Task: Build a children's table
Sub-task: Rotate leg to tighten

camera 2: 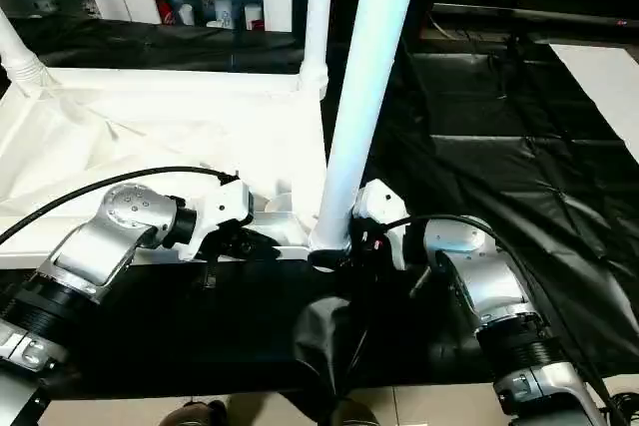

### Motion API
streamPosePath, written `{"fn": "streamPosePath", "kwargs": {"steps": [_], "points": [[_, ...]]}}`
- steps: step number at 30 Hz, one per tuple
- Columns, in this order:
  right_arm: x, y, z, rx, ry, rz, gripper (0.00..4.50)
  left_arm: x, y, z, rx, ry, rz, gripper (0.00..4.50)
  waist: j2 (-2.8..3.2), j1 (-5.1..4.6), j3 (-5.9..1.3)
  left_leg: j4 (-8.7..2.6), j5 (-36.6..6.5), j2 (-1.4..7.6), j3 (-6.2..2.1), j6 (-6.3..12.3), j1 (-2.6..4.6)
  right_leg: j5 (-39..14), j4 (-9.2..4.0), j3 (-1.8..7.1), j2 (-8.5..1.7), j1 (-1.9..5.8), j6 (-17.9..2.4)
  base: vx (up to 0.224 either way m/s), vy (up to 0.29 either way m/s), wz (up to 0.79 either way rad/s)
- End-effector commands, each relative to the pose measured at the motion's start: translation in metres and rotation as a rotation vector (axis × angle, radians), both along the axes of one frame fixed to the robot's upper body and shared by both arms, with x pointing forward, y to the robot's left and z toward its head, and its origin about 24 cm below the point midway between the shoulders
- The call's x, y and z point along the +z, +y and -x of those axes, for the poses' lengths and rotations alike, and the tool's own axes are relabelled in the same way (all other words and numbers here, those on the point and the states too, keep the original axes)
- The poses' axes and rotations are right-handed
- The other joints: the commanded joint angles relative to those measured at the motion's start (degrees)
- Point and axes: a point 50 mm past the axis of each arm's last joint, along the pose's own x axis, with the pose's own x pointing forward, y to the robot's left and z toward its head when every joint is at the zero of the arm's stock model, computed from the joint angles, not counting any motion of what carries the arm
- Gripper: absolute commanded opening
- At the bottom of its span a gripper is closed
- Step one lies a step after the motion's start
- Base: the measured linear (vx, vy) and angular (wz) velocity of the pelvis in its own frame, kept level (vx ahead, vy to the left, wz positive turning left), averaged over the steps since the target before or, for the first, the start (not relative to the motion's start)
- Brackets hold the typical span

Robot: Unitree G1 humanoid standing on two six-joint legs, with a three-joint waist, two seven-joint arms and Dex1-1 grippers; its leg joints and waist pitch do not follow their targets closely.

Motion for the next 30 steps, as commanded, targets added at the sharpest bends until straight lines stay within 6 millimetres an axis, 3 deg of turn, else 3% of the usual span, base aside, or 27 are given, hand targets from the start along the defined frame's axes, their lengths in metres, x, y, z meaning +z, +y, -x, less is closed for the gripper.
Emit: {"fn": "streamPosePath", "kwargs": {"steps": [1, 7, 10, 13, 15, 16, 17, 18, 19, 20, 22, 23, 26, 30], "points": [[0.0, 0.002, 0.001, 0.006, 0.011, -0.016, 2.9, -0.005, -0.007, 0.005, -0.041, 0.037, 0.014, 0.0, -0.28, -0.17, -3.76, -2.9, -6.2, 2.78, -0.77, 6.6, 0.77, -7.4, -2.66, 2.09, -3.76, 3.62, -15.0, 0.0, 0.0, 0.0], [-0.005, 0.003, 0.005, 0.008, 0.051, -0.047, 2.72, -0.009, -0.004, 0.008, -0.051, 0.075, 0.01, 0.0, -0.19, -0.12, -3.94, -2.79, -5.1, 2.79, -0.77, 7.05, 0.84, -5.3, -2.36, 2.05, -3.69, 3.69, -15.7, 0.0, 0.0, 0.0], [-0.014, 0.003, 0.003, -0.071, 0.071, -0.027, 2.72, -0.013, -0.004, 0.008, -0.033, 0.083, -0.001, 0.0, -0.19, -0.13, -3.8, -2.81, -5.4, 2.74, -0.75, 6.88, 0.75, -5.9, -2.49, 2.05, -3.76, 3.67, -15.6, 0.0, 0.0, 0.0], [-0.023, 0.002, -0.002, -0.176, 0.062, -0.003, 2.72, -0.017, -0.005, 0.005, 0.006, 0.075, -0.008, 0.0, -0.25, -0.4, -3.45, -3.07, -9.0, 2.67, -0.88, 4.93, 0.77, -12.9, -3.25, 2.06, -3.84, 3.45, -14.0, 0.0, 0.0, 0.0], [-0.034, 0.007, -0.012, -0.399, 0.05, -0.019, 2.7, -0.023, -0.013, -0.008, 0.154, 0.027, -0.014, 0.0, -0.11, -0.67, -3.37, -3.25, -11.4, 2.62, -1.09, 3.32, 0.83, -18.2, -3.71, 2.06, -3.89, 3.3, -12.2, 0.0, 0.0, 0.0], [-0.037, 0.01, -0.015, -0.487, 0.05, -0.036, 2.7, -0.025, -0.017, -0.013, 0.216, 0.009, -0.014, 0.0, -0.02, -0.93, -3.05, -3.49, -13.3, 2.57, -1.14, 2.08, 1.05, -21.7, -4.35, 1.99, -3.74, 2.78, -11.2, 0.0, 0.0, 0.0], [-0.038, 0.011, -0.016, -0.509, 0.051, -0.04, 2.7, -0.025, -0.018, -0.015, 0.232, 0.005, -0.014, 0.0, -0.17, -1.34, -3.01, -3.56, -15.2, 2.39, -1.39, 0.62, 0.98, -25.8, -4.58, 1.86, -3.77, 2.78, -10.0, 0.0, 0.0, 0.0], [-0.041, 0.015, -0.019, -0.601, 0.058, -0.061, 2.7, -0.028, -0.022, -0.02, 0.292, -0.008, -0.014, 0.0, -0.19, -1.35, -3.18, -3.67, -15.7, 2.45, -1.7, 0.07, 0.99, -26.9, -4.48, 1.77, -3.96, 3.02, -9.4, -0.052, 0.019, -0.05], [-0.042, 0.02, -0.021, -0.673, 0.044, -0.067, 2.7, -0.029, -0.027, -0.024, 0.357, -0.015, -0.011, 0.0, 0.03, -1.7, -2.81, -3.88, -17.8, 2.53, -1.69, -0.22, 1.38, -29.1, -5.1, 1.82, -3.81, 2.29, -8.3, 0.0, 0.0, 0.0], [-0.042, 0.021, -0.022, -0.681, 0.04, -0.067, 2.7, -0.03, -0.028, -0.025, 0.366, -0.015, -0.011, 0.0, -0.01, -1.73, -2.72, -3.84, -19.2, 2.46, -1.76, -0.32, 1.69, -30.8, -5.35, 1.72, -3.83, 2.13, -8.0, 0.0, 0.0, 0.0], [-0.043, 0.03, -0.025, -0.767, 0.018, -0.077, 2.7, -0.032, -0.036, -0.029, 0.433, -0.02, -0.014, 0.0, -0.23, -1.9, -2.61, -4.02, -21.6, 2.27, -2.18, -0.34, 1.63, -35.5, -5.91, 1.52, -4.07, 2.37, -6.2, 0.0, 0.0, 0.0], [-0.041, 0.036, -0.028, -0.821, 0.006, -0.097, 2.7, -0.033, -0.042, -0.031, 0.46, -0.028, -0.017, 0.0, -0.11, -1.99, -2.63, -3.96, -22.7, 2.24, -2.19, -0.36, 2.09, -37.1, -6.2, 1.6, -4.09, 1.74, -5.4, 0.0, 0.0, 0.0], [-0.035, 0.052, -0.032, -0.856, 0.002, -0.152, 2.7, -0.034, -0.051, -0.033, 0.482, -0.052, -0.024, 0.0, -0.05, -2.1, -2.75, -4.26, -23.0, 2.25, -2.38, -0.12, 1.85, -36.2, -6.33, 1.55, -4.07, 1.91, -4.6, 0.0, 0.0, 0.0], [-0.028, 0.066, -0.033, -0.817, -0.001, -0.209, 2.7, -0.034, -0.057, -0.034, 0.475, -0.085, -0.028, 0.0, 0.13, -1.9, -3.03, -4.45, -22.0, 2.42, -2.18, 0.42, 1.79, -30.7, -5.99, 1.73, -4.02, 2.06, -5.8, 0.0, 0.0, 0.0]]}}
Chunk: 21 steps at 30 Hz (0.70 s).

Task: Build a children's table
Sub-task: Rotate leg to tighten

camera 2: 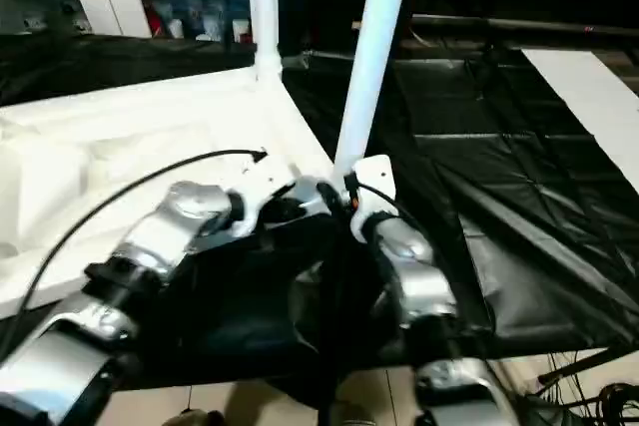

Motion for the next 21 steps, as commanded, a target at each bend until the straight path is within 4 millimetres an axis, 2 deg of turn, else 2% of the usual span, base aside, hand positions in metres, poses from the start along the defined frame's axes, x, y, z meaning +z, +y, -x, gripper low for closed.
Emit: {"fn": "streamPosePath", "kwargs": {"steps": [1, 2, 3, 5, 7, 8, 9, 10, 11, 12, 13, 15, 16, 17, 18, 19, 21], "points": [[-0.001, 0.029, 0.006, 0.131, 0.0, -0.054, 2.7, -0.021, -0.005, 0.004, 0.065, 0.023, -0.033, 0.0, -0.06, -0.18, -2.95, -4.8, -21.0, 2.77, -1.88, 1.35, 0.69, -27.4, -4.65, 1.7, -3.84, 1.04, -7.5, 0.0, 0.0, 0.0], [0.004, 0.03, 0.008, 0.177, -0.018, -0.112, 2.7, -0.02, -0.005, 0.005, 0.047, 0.01, -0.043, 0.0, -0.01, -0.11, -2.94, -4.77, -21.0, 2.77, -1.8, 1.64, 0.81, -26.9, -4.68, 1.75, -3.86, 0.96, -7.7, 0.0, 0.0, 0.0], [0.005, 0.029, 0.008, 0.183, -0.025, -0.126, 3.25, -0.02, -0.005, 0.005, 0.041, 0.009, -0.045, 0.0, -0.03, -0.11, -2.96, -4.73, -21.1, 2.79, -1.79, 1.89, 0.73, -26.4, -4.63, 1.81, -3.89, 1.05, -8.0, 0.0, 0.0, 0.0], [0.011, 0.023, 0.009, 0.197, -0.053, -0.171, 3.39, -0.02, -0.003, 0.005, 0.021, 0.007, -0.055, 0.0, 0.1, 0.18, -3.06, -4.68, -20.0, 2.92, -1.53, 2.23, 0.83, -24.0, -4.44, 1.98, -3.97, 1.06, -9.2, 0.0, 0.0, 0.0], [0.017, 0.011, 0.008, 0.19, -0.085, -0.167, 3.46, -0.02, 0.0, 0.006, 0.001, 0.002, -0.057, 0.0, 0.06, 0.19, -3.22, -4.79, -18.2, 2.97, -1.61, 2.83, 0.26, -21.6, -4.06, 1.91, -4.01, 1.73, -9.7, 0.0, 0.0, 0.0], [0.018, 0.007, 0.008, 0.198, -0.088, -0.165, 3.76, -0.02, 0.002, 0.006, -0.004, 0.004, -0.057, 0.0, 0.0, 0.2, -3.25, -4.72, -17.6, 2.94, -1.56, 2.98, 0.26, -20.9, -3.98, 1.88, -3.98, 1.79, -10.0, 0.0, 0.0, 0.0], [0.018, 0.007, 0.008, 0.198, -0.088, -0.165, 3.84, -0.02, 0.002, 0.006, -0.004, 0.004, -0.057, 0.0, 0.0, 0.24, -3.22, -4.58, -17.0, 2.92, -1.37, 3.32, 0.31, -20.5, -4.0, 1.95, -3.98, 1.66, -10.5, 0.0, 0.0, 0.0], [0.024, -0.004, 0.012, 0.305, -0.079, -0.14, 3.86, -0.018, 0.006, 0.008, -0.029, 0.002, -0.058, 0.0, 0.37, 0.37, -3.23, -4.58, -16.9, 2.86, -1.41, 3.43, 0.32, -20.4, -3.98, 1.94, -3.99, 1.81, -10.7, 0.0, 0.0, 0.0], [0.024, -0.004, 0.012, 0.305, -0.079, -0.14, 3.86, -0.018, 0.006, 0.008, -0.029, 0.002, -0.058, 0.0, 0.07, 0.3, -3.36, -4.49, -16.2, 2.95, -1.4, 4.11, 0.04, -19.3, -3.78, 1.91, -3.94, 2.14, -10.9, 0.0, 0.0, 0.0], [0.025, -0.007, 0.014, 0.353, -0.07, -0.122, 3.91, -0.018, 0.008, 0.008, -0.035, 0.003, -0.059, 0.0, 0.05, 0.4, -3.39, -4.44, -15.6, 2.98, -1.37, 4.38, 0.1, -18.9, -3.78, 1.87, -3.96, 2.11, -11.0, 0.0, 0.0, 0.0], [0.027, -0.016, 0.019, 0.45, -0.062, -0.069, 3.91, -0.017, 0.01, 0.01, -0.056, 0.001, -0.055, 0.0, -0.03, 0.41, -3.27, -4.39, -14.9, 2.9, -1.35, 4.73, -0.02, -19.3, -3.79, 1.84, -3.88, 2.28, -11.0, 0.0, 0.0, 0.0], [0.03, -0.032, 0.03, 0.605, -0.043, 0.009, 3.91, -0.015, 0.012, 0.013, -0.1, 0.005, -0.044, 0.0, -0.17, 0.8, -3.34, -4.09, -14.1, 3.03, -1.16, 5.45, 0.16, -19.6, -3.9, 1.89, -3.97, 2.41, -11.1, 0.0, 0.0, 0.0], [0.031, -0.039, 0.031, 0.624, -0.039, 0.04, 3.91, -0.014, 0.013, 0.015, -0.115, 0.007, -0.043, 0.0, -0.21, 0.89, -3.56, -3.85, -13.2, 3.02, -1.01, 6.15, 0.11, -18.5, -3.72, 1.97, -3.98, 2.41, -11.4, 0.0, 0.0, 0.0], [0.032, -0.044, 0.031, 0.633, -0.037, 0.061, 3.91, -0.014, 0.014, 0.015, -0.125, 0.009, -0.043, 0.0, -0.3, 0.68, -3.55, -3.88, -11.9, 2.88, -1.1, 6.69, -0.47, -17.8, -3.52, 1.87, -4.05, 2.51, -11.8, 0.0, 0.0, 0.0], [0.032, -0.048, 0.031, 0.64, -0.035, 0.074, 3.91, -0.013, 0.014, 0.016, -0.134, 0.009, -0.044, 0.0, -0.3, 0.58, -3.57, -3.92, -11.7, 2.84, -1.13, 6.79, -0.65, -18.5, -3.58, 1.71, -4.01, 2.48, -11.7, 0.0, 0.0, 0.0], [0.035, -0.054, 0.031, 0.652, -0.036, 0.101, 3.91, -0.012, 0.015, 0.017, -0.152, 0.011, -0.042, 0.0, -0.43, 0.69, -3.91, -3.54, -10.4, 2.87, -1.09, 6.89, -0.42, -18.4, -3.51, 1.73, -4.13, 2.42, -11.9, 0.0, 0.0, 0.0], [0.038, -0.061, 0.03, 0.665, -0.035, 0.129, 3.91, -0.011, 0.017, 0.019, -0.178, 0.011, -0.041, 0.0, -0.55, 0.83, -4.0, -3.3, -9.3, 2.89, -0.91, 7.23, -0.32, -16.6, -3.28, 1.86, -3.97, 2.28, -12.5, 0.0, 0.0, 0.0]]}}
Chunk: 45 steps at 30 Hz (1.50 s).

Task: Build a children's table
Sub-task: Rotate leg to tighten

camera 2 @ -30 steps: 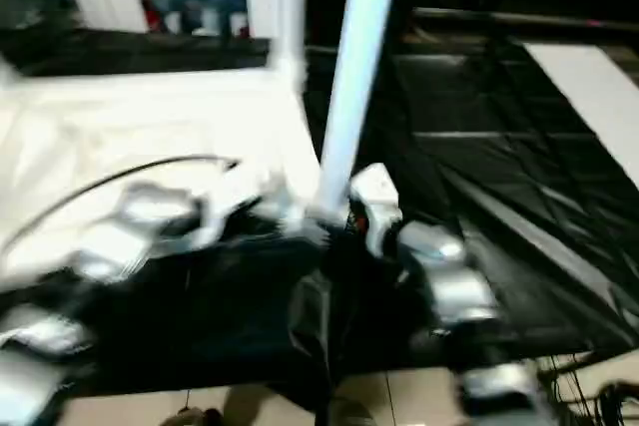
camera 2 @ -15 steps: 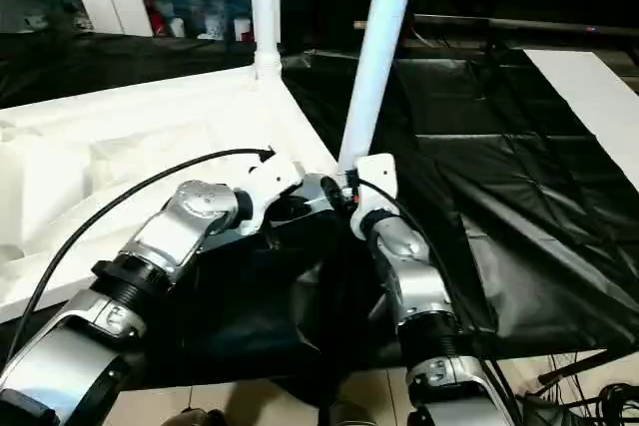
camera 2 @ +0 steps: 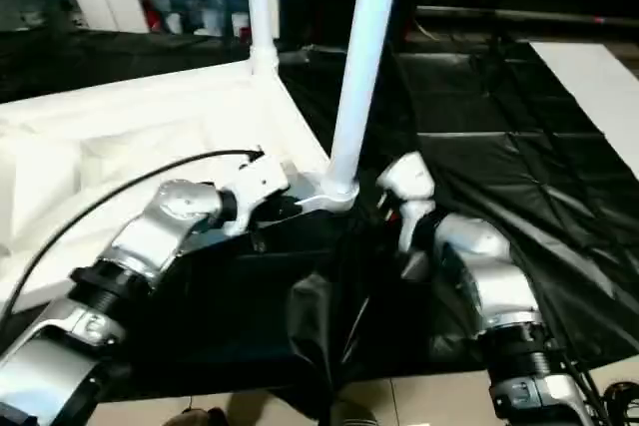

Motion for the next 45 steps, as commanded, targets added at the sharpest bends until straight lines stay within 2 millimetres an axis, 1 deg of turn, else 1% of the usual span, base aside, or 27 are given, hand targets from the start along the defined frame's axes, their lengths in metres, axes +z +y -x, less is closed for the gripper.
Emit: {"fn": "streamPosePath", "kwargs": {"steps": [1, 2, 4, 5, 6, 9, 10, 11, 15, 19, 21, 22, 25, 26, 30, 31, 34, 35, 36, 40, 44, 45], "points": [[0.008, -0.009, -0.001, 0.036, -0.023, 0.048, 3.91, -0.017, 0.0, 0.013, -0.085, 0.078, -0.024, 0.0, -0.87, 0.53, -4.16, -2.68, -7.3, 2.59, -0.89, 7.72, -0.06, -13.1, -3.4, 2.03, -3.87, 3.25, -13.4, 0.0, 0.0, 0.0], [0.008, -0.009, -0.001, 0.037, -0.023, 0.049, 3.91, -0.017, 0.0, 0.013, -0.087, 0.078, -0.024, 0.0, -0.84, 0.57, -4.19, -2.64, -7.0, 2.6, -0.83, 7.96, 0.02, -12.0, -3.31, 1.98, -3.78, 3.17, -13.8, 0.0, 0.0, 0.0], [0.011, -0.013, 0.0, 0.049, -0.018, 0.059, 3.91, -0.016, 0.001, 0.016, -0.117, 0.084, -0.023, 0.0, -0.82, 0.67, -4.18, -2.54, -6.7, 2.57, -0.76, 8.38, -0.08, -10.5, -3.13, 1.93, -3.75, 3.2, -14.3, 0.0, 0.0, 0.0], [0.011, -0.014, 0.0, 0.057, -0.015, 0.062, 3.91, -0.015, 0.002, 0.017, -0.128, 0.089, -0.023, 0.0, -0.79, 0.72, -4.2, -2.53, -6.7, 2.61, -0.76, 8.43, -0.02, -10.4, -3.1, 1.91, -3.75, 3.19, -14.5, 0.0, 0.0, 0.0], [0.013, -0.016, 0.001, 0.063, -0.013, 0.066, 3.91, -0.014, 0.002, 0.022, -0.169, 0.102, -0.021, 0.0, -0.57, 0.99, -4.2, -2.53, -6.4, 2.77, -0.76, 8.62, 0.1, -9.6, -2.99, 1.93, -3.81, 3.12, -14.9, 0.0, 0.0, 0.0], [0.012, -0.017, 0.001, 0.079, -0.011, 0.083, 3.91, -0.014, 0.003, 0.03, -0.237, 0.13, -0.02, 0.0, -0.57, 1.22, -4.16, -2.58, -6.3, 2.87, -0.67, 8.48, 0.26, -9.0, -2.85, 1.95, -3.72, 3.04, -15.4, 0.0, 0.0, 0.0], [0.011, -0.017, 0.002, 0.083, -0.01, 0.087, 3.91, -0.014, 0.003, 0.032, -0.256, 0.136, -0.016, 0.0, -0.55, 1.25, -4.06, -2.6, -6.7, 2.85, -0.64, 8.29, 0.27, -9.3, -2.9, 1.95, -3.69, 3.01, -15.4, 0.0, 0.0, 0.0], [0.011, -0.016, 0.002, 0.085, -0.009, 0.089, 3.91, -0.013, 0.003, 0.033, -0.268, 0.139, -0.013, 0.0, -0.48, 1.43, -4.07, -2.58, -7.1, 2.89, -0.6, 8.05, 0.43, -9.7, -2.93, 1.99, -3.72, 2.94, -15.4, 0.0, 0.0, 0.0], [0.005, -0.011, 0.005, 0.121, 0.007, 0.103, 3.91, -0.011, 0.002, 0.037, -0.299, 0.154, -0.003, 0.0, -0.44, 1.49, -4.01, -2.67, -7.5, 2.91, -0.66, 7.36, 0.44, -10.4, -2.91, 1.96, -3.71, 2.95, -15.1, 0.0, 0.0, 0.0], [0.0, -0.007, 0.007, 0.156, 0.018, 0.124, 3.91, -0.01, 0.003, 0.038, -0.304, 0.155, -0.003, 0.0, -0.59, 1.49, -3.97, -2.69, -8.1, 2.84, -0.72, 6.75, 0.35, -11.5, -2.96, 2.0, -3.73, 3.03, -14.4, 0.0, 0.0, 0.0], [-0.001, -0.007, 0.007, 0.16, 0.019, 0.127, 3.91, -0.01, 0.003, 0.038, -0.302, 0.155, -0.003, 0.0, -0.59, 1.5, -4.03, -2.61, -7.6, 2.76, -0.69, 6.8, 0.32, -11.0, -2.9, 2.02, -3.7, 3.04, -14.3, 0.0, 0.0, 0.0], [-0.001, -0.006, 0.006, 0.159, 0.019, 0.128, 3.91, -0.009, 0.004, 0.037, -0.3, 0.155, -0.003, 0.0, -0.62, 1.47, -4.14, -2.54, -6.8, 2.73, -0.69, 7.07, 0.26, -9.7, -2.7, 2.01, -3.68, 3.14, -14.5, 0.0, 0.0, 0.0], [-0.001, -0.006, 0.005, 0.158, 0.018, 0.115, 3.91, -0.009, 0.005, 0.037, -0.298, 0.155, -0.004, 0.0, -0.59, 1.47, -4.17, -2.45, -6.0, 2.7, -0.65, 7.59, 0.25, -8.1, -2.54, 2.0, -3.62, 3.17, -15.0, 0.0, 0.0, 0.0], [-0.001, -0.006, 0.005, 0.159, 0.016, 0.115, 3.65, -0.009, 0.005, 0.037, -0.298, 0.156, -0.004, 0.0, -0.58, 1.5, -4.21, -2.39, -5.7, 2.68, -0.63, 7.83, 0.23, -7.4, -2.48, 2.01, -3.62, 3.23, -15.1, 0.0, 0.0, 0.0], [-0.001, -0.005, 0.005, 0.162, 0.018, 0.11, 3.53, -0.009, 0.006, 0.038, -0.296, 0.158, -0.006, 0.0, -0.55, 1.48, -4.2, -2.37, -5.4, 2.68, -0.64, 8.11, 0.23, -7.1, -2.42, 1.97, -3.62, 3.27, -15.4, 0.0, 0.0, 0.0], [-0.001, -0.005, 0.005, 0.164, 0.02, 0.106, 3.23, -0.009, 0.006, 0.038, -0.294, 0.159, -0.006, 0.0, -0.61, 1.47, -4.17, -2.34, -5.4, 2.67, -0.63, 8.22, 0.21, -6.9, -2.38, 1.97, -3.58, 3.28, -15.5, 0.0, 0.0, 0.0], [-0.001, -0.005, 0.006, 0.169, 0.024, 0.101, 3.09, -0.009, 0.007, 0.038, -0.292, 0.162, -0.007, 0.0, -0.57, 1.51, -4.18, -2.34, -5.4, 2.68, -0.66, 8.2, 0.26, -7.3, -2.41, 1.96, -3.64, 3.29, -15.5, 0.0, 0.0, 0.0], [-0.001, -0.005, 0.006, 0.17, 0.025, 0.099, 2.82, -0.009, 0.007, 0.038, -0.292, 0.163, -0.007, 0.0, -0.61, 1.48, -4.12, -2.35, -5.5, 2.7, -0.65, 8.16, 0.24, -7.4, -2.42, 1.95, -3.61, 3.27, -15.5, 0.0, 0.0, 0.0], [-0.002, -0.005, 0.006, 0.172, 0.027, 0.096, 2.75, -0.009, 0.007, 0.038, -0.293, 0.165, -0.007, 0.0, -0.59, 1.48, -4.16, -2.33, -5.5, 2.67, -0.65, 8.13, 0.23, -7.4, -2.4, 1.95, -3.61, 3.31, -15.4, 0.0, 0.0, 0.0], [-0.003, -0.004, 0.007, 0.178, 0.035, 0.088, 2.62, -0.01, 0.009, 0.039, -0.296, 0.176, -0.013, 0.0, -0.62, 1.47, -4.14, -2.31, -5.4, 2.66, -0.64, 8.24, 0.26, -7.3, -2.37, 1.95, -3.59, 3.3, -15.4, 0.0, 0.0, 0.0], [-0.006, -0.002, 0.008, 0.166, 0.042, 0.072, 2.61, -0.012, 0.01, 0.039, -0.298, 0.187, -0.023, 0.0, -0.59, 1.43, -4.08, -2.3, -5.4, 2.65, -0.64, 8.3, 0.3, -7.4, -2.39, 1.94, -3.56, 3.22, -15.5, 0.0, 0.0, 0.0], [-0.007, -0.001, 0.008, 0.146, 0.045, 0.06, 2.61, -0.013, 0.01, 0.038, -0.287, 0.185, -0.023, 0.0, -0.76, 1.36, -4.05, -2.31, -5.5, 2.63, -0.62, 8.3, 0.25, -7.6, -2.41, 1.94, -3.56, 3.24, -15.4, 0.0, 0.0, 0.0]]}}
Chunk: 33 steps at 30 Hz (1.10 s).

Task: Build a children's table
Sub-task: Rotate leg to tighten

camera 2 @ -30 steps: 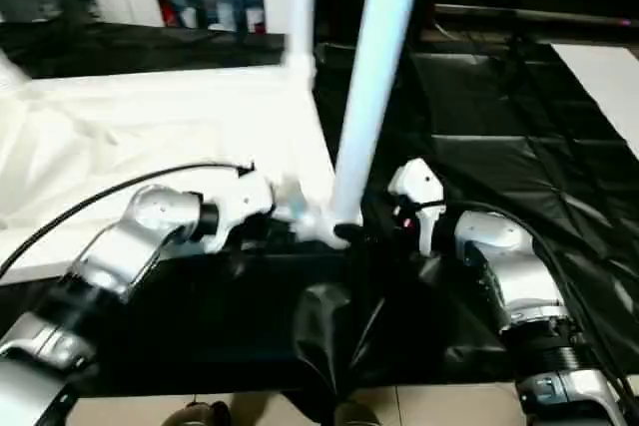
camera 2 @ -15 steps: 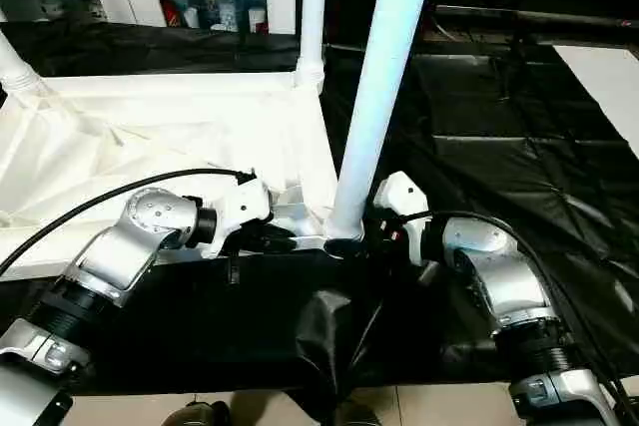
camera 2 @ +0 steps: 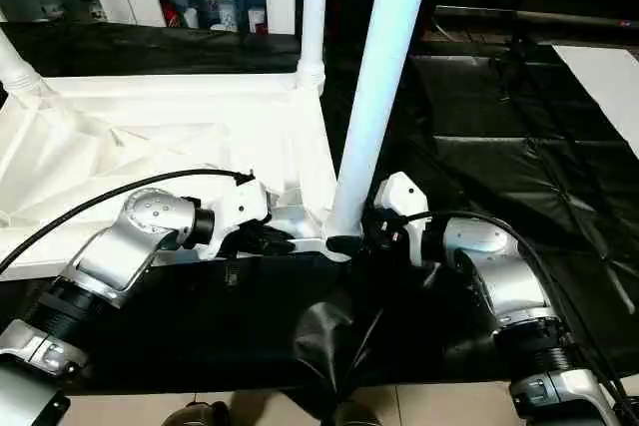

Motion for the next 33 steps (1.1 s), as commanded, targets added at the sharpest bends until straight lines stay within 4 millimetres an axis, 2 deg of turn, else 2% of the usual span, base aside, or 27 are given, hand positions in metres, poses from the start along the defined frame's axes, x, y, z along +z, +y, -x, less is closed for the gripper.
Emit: {"fn": "streamPosePath", "kwargs": {"steps": [1, 3, 5, 8, 9, 10, 11, 12, 13, 14, 16, 18, 19, 22, 24, 26, 27, 28, 29, 30, 32, 33], "points": [[-0.005, 0.004, 0.0, -0.048, 0.021, -0.041, 2.61, -0.014, -0.006, 0.007, -0.033, 0.055, -0.021, 0.0, -0.73, -0.06, -4.03, -2.65, -5.8, 2.58, -0.76, 7.86, 0.6, -8.1, -2.73, 1.85, -3.61, 3.73, -15.2, 0.0, 0.0, 0.0], [-0.011, 0.007, -0.005, -0.166, 0.02, -0.063, 2.61, -0.016, -0.01, 0.001, 0.034, 0.034, -0.013, 0.0, -0.59, -0.28, -3.8, -2.73, -7.0, 2.55, -0.67, 7.32, 0.6, -10.5, -3.05, 1.88, -3.54, 3.33, -14.6, 0.0, 0.0, 0.0], [-0.019, 0.014, -0.009, -0.298, 0.024, -0.105, 2.61, -0.019, -0.015, -0.008, 0.126, 0.007, -0.006, 0.0, -0.61, -0.57, -3.47, -3.06, -10.0, 2.29, -0.95, 4.73, 0.52, -17.7, -3.94, 1.7, -3.55, 3.28, -12.3, 0.0, 0.0, 0.0], [-0.029, 0.028, -0.015, -0.511, 0.046, -0.181, 2.6, -0.022, -0.024, -0.021, 0.266, -0.017, 0.004, 0.0, -0.56, -0.83, -3.4, -3.32, -13.1, 2.29, -1.28, 2.23, 0.84, -23.5, -4.45, 1.7, -3.67, 2.96, -9.9, 0.0, 0.0, 0.0], [-0.03, 0.03, -0.017, -0.556, 0.052, -0.196, 2.59, -0.022, -0.025, -0.023, 0.284, -0.018, 0.006, 0.0, -0.53, -0.9, -3.37, -3.45, -14.0, 2.31, -1.41, 1.93, 0.84, -24.5, -4.57, 1.69, -3.69, 2.94, -9.3, 0.0, 0.0, 0.0], [-0.032, 0.033, -0.019, -0.627, 0.064, -0.218, 2.59, -0.023, -0.028, -0.026, 0.31, -0.021, 0.008, 0.0, -0.24, -0.96, -3.22, -3.55, -14.6, 2.37, -1.42, 1.86, 0.95, -24.8, -4.69, 1.76, -3.7, 2.72, -9.2, 0.0, 0.0, 0.0], [-0.034, 0.036, -0.022, -0.706, 0.077, -0.245, 2.59, -0.023, -0.03, -0.029, 0.35, -0.028, 0.004, 0.0, -0.28, -1.23, -3.15, -3.6, -16.3, 2.22, -1.4, 1.7, 1.14, -26.2, -4.99, 1.69, -3.58, 2.48, -8.9, 0.0, 0.0, 0.0], [-0.034, 0.036, -0.022, -0.706, 0.077, -0.245, 2.59, -0.023, -0.03, -0.029, 0.35, -0.028, 0.004, 0.0, -0.27, -1.27, -3.11, -3.69, -16.8, 2.25, -1.48, 1.48, 1.18, -26.9, -5.05, 1.7, -3.69, 2.5, -8.7, 0.0, 0.0, 0.0], [-0.037, 0.045, -0.028, -0.856, 0.113, -0.295, 2.59, -0.025, -0.034, -0.035, 0.406, -0.059, -0.014, 0.0, -0.24, -1.56, -3.07, -3.76, -17.8, 2.16, -1.53, 1.22, 1.2, -28.0, -5.26, 1.68, -3.67, 2.33, -8.3, 0.0, 0.0, 0.0], [-0.038, 0.049, -0.029, -0.904, 0.128, -0.312, 2.59, -0.025, -0.036, -0.036, 0.423, -0.07, -0.022, 0.0, -0.13, -1.85, -2.96, -3.84, -19.6, 2.17, -1.73, 0.6, 1.55, -30.2, -5.55, 1.61, -3.77, 2.03, -7.8, 0.0, 0.0, 0.0], [-0.037, 0.055, -0.03, -0.899, 0.118, -0.297, 2.59, -0.025, -0.037, -0.037, 0.426, -0.075, -0.025, 0.0, -0.09, -2.04, -2.98, -4.03, -20.5, 2.22, -2.02, 0.23, 1.44, -31.0, -5.57, 1.47, -3.8, 2.17, -7.0, 0.0, 0.0, 0.0], [-0.035, 0.061, -0.031, -0.865, 0.092, -0.272, 2.59, -0.025, -0.038, -0.038, 0.426, -0.077, -0.025, 0.0, -0.15, -1.98, -3.01, -4.01, -20.5, 2.22, -1.81, 0.7, 1.51, -29.3, -5.68, 1.66, -3.78, 2.07, -6.9, 0.0, 0.0, 0.0], [-0.032, 0.066, -0.031, -0.829, 0.076, -0.277, 2.59, -0.025, -0.04, -0.039, 0.422, -0.088, -0.028, 0.0, -0.25, -1.99, -3.08, -4.09, -19.9, 2.19, -1.81, 1.13, 1.22, -28.2, -5.6, 1.71, -3.79, 2.27, -7.0, 0.0, 0.0, 0.0], [-0.024, 0.072, -0.029, -0.727, 0.065, -0.334, 2.59, -0.025, -0.04, -0.038, 0.383, -0.101, -0.034, 0.0, -0.37, -1.81, -3.07, -4.04, -19.1, 2.22, -1.68, 2.05, 1.1, -27.6, -5.55, 1.83, -3.98, 2.4, -7.3, 0.0, 0.0, 0.0], [-0.019, 0.07, -0.027, -0.695, 0.055, -0.371, 3.04, -0.025, -0.04, -0.038, 0.366, -0.103, -0.035, 0.0, -0.46, -1.72, -3.14, -4.0, -18.4, 2.26, -1.63, 2.36, 1.08, -27.7, -5.54, 1.87, -4.04, 2.44, -7.5, 0.0, 0.0, 0.0], [-0.016, 0.068, -0.026, -0.682, 0.04, -0.39, 3.19, -0.026, -0.039, -0.037, 0.356, -0.104, -0.037, 0.0, -0.53, -1.52, -3.11, -3.94, -17.8, 2.21, -1.43, 3.0, 1.1, -27.2, -5.62, 1.97, -3.96, 2.36, -7.4, 0.0, 0.0, 0.0], [-0.011, 0.064, -0.026, -0.665, 0.015, -0.394, 3.19, -0.026, -0.039, -0.037, 0.342, -0.105, -0.035, 0.0, -0.79, -1.69, -3.12, -4.19, -17.2, 2.2, -1.7, 3.28, 0.51, -28.0, -5.51, 1.78, -4.05, 2.85, -7.1, 0.0, 0.0, 0.0], [-0.003, 0.052, -0.024, -0.625, -0.015, -0.393, 3.35, -0.026, -0.04, -0.036, 0.325, -0.107, -0.032, 0.0, -0.79, -1.61, -3.12, -4.23, -16.9, 2.23, -1.8, 3.29, 0.43, -28.7, -5.52, 1.69, -4.06, 2.98, -6.6, 0.0, 0.0, 0.0], [0.001, 0.043, -0.021, -0.594, -0.022, -0.391, 3.56, -0.025, -0.04, -0.036, 0.31, -0.109, -0.03, 0.0, -0.77, -1.48, -3.23, -4.07, -16.7, 2.31, -1.65, 3.6, 0.76, -29.2, -5.64, 1.82, -4.07, 2.76, -6.2, 0.0, 0.0, 0.0], [0.001, 0.043, -0.021, -0.594, -0.022, -0.391, 3.56, -0.025, -0.04, -0.036, 0.31, -0.109, -0.03, 0.0, -0.81, -1.36, -3.16, -4.01, -16.7, 2.34, -1.61, 3.82, 0.93, -29.3, -5.76, 1.88, -4.07, 2.67, -6.2, 0.0, 0.0, 0.0], [0.007, 0.03, -0.014, -0.509, -0.037, -0.358, 3.69, -0.025, -0.041, -0.035, 0.293, -0.111, -0.022, 0.0, -0.8, -1.32, -3.1, -4.04, -15.7, 2.34, -1.56, 4.31, 0.63, -28.2, -5.65, 1.88, -3.96, 2.79, -6.8, 0.0, 0.0, 0.0], [0.012, 0.014, -0.001, -0.391, -0.049, -0.302, 3.69, -0.023, -0.043, -0.034, 0.266, -0.122, -0.006, 0.0, -0.65, -1.0, -3.14, -3.94, -15.8, 2.43, -1.56, 4.61, 0.77, -28.2, -5.7, 1.9, -3.9, 2.89, -6.4, 0.0, 0.0, 0.0]]}}
